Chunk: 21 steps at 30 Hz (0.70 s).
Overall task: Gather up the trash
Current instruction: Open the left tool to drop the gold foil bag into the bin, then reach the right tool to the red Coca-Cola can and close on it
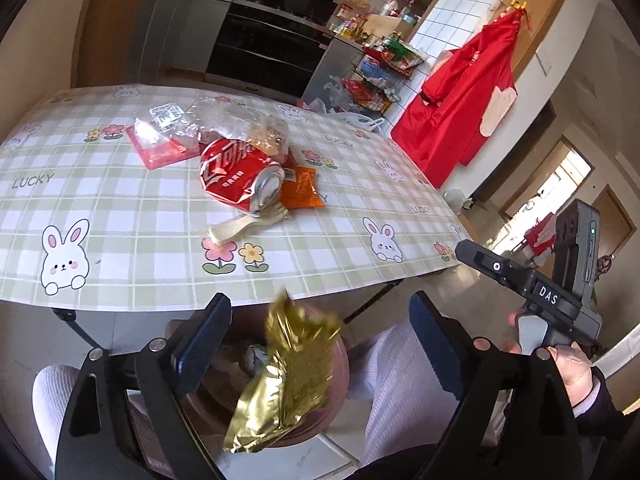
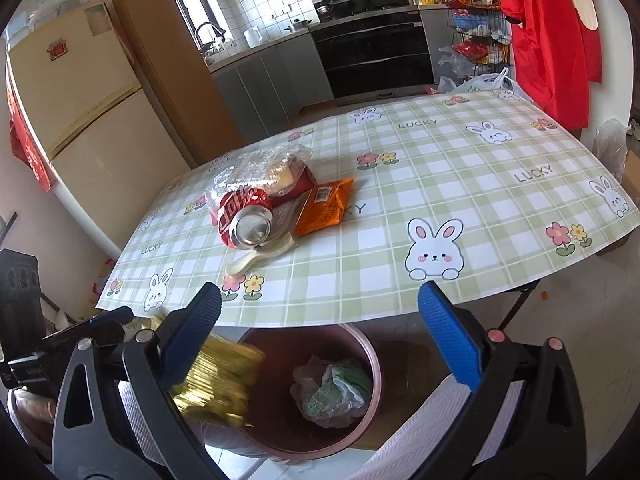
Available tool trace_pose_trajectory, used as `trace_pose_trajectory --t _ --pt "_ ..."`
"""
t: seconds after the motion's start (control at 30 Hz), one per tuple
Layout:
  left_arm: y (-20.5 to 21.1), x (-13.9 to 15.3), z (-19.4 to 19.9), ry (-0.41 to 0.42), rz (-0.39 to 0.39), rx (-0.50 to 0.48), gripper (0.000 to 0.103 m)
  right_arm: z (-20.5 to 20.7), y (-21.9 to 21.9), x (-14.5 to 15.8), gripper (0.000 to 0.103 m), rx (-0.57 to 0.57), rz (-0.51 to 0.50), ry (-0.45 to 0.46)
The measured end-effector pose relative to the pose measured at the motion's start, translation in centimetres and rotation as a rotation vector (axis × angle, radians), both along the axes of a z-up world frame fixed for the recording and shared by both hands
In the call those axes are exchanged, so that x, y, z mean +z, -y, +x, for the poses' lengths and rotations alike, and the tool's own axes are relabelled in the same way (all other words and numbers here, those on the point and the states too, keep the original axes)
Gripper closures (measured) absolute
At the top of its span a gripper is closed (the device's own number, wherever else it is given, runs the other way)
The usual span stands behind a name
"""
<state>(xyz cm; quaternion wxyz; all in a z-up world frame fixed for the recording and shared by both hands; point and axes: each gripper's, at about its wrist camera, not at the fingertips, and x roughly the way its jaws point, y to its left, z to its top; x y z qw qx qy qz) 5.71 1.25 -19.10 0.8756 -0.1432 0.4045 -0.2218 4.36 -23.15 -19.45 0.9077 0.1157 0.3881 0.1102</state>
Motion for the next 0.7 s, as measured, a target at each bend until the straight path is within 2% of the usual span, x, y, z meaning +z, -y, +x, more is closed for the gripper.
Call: trace_pose_trajectory --t 0.27,0.5,0.7 --pt "-3.9 -1.3 -0.5 -0.038 -0.005 0.158 0.014 -0.1 -1.6 -1.2 0.006 0.037 -0.011 -0.033" --pt "-5.8 -1.7 -0.7 -0.046 -0.014 0.223 0.014 0.0 -2.1 -1.8 0.006 0.051 -0.014 -0.044" --pt "-7.7 -1.5 -0.2 -0.002 0.062 0.262 0.014 1.1 -2.8 -2.7 0.006 0.058 -0.052 -0.045"
